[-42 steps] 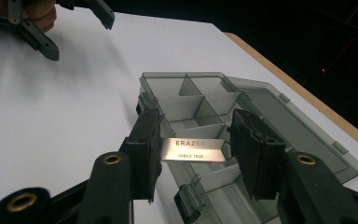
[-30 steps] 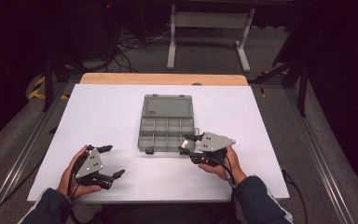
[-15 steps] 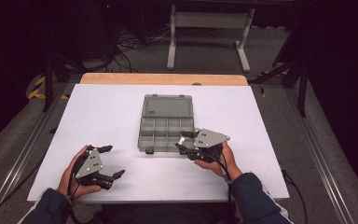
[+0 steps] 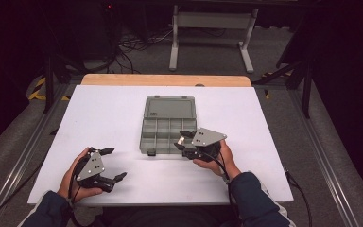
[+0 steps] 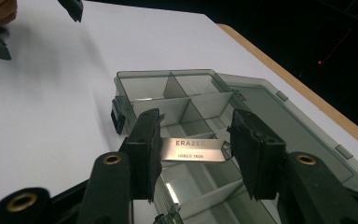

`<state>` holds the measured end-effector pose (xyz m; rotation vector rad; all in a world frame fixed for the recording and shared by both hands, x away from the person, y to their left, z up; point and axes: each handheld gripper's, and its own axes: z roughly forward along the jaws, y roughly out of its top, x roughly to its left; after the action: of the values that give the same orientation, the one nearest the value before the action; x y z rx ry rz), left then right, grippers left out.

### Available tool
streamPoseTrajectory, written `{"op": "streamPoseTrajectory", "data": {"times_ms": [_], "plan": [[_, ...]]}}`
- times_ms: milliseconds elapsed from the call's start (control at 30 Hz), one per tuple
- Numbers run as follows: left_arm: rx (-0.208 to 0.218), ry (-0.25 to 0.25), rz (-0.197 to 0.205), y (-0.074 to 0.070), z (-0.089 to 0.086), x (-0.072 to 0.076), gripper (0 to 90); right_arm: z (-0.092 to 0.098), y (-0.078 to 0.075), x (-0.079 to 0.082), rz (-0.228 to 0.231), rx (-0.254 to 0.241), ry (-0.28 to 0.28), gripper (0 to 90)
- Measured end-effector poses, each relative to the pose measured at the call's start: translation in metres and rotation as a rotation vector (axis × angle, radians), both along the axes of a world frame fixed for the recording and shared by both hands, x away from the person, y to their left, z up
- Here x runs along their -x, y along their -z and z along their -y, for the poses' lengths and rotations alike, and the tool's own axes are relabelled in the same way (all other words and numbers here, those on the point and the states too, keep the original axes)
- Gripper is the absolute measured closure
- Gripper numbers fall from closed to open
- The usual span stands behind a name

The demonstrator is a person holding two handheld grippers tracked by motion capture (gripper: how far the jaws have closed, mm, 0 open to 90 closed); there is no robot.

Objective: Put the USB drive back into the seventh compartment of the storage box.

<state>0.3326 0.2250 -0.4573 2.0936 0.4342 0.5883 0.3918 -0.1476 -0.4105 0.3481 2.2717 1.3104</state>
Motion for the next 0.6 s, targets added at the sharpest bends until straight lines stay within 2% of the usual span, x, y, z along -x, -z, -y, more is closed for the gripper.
{"op": "streamPoseTrajectory", "data": {"times_ms": [600], "plan": [[0.002,0.004,-0.003,0.000,0.000,0.001,8.7,-0.013,0.009,-0.011,-0.026,0.030,0.006,54.1]]}}
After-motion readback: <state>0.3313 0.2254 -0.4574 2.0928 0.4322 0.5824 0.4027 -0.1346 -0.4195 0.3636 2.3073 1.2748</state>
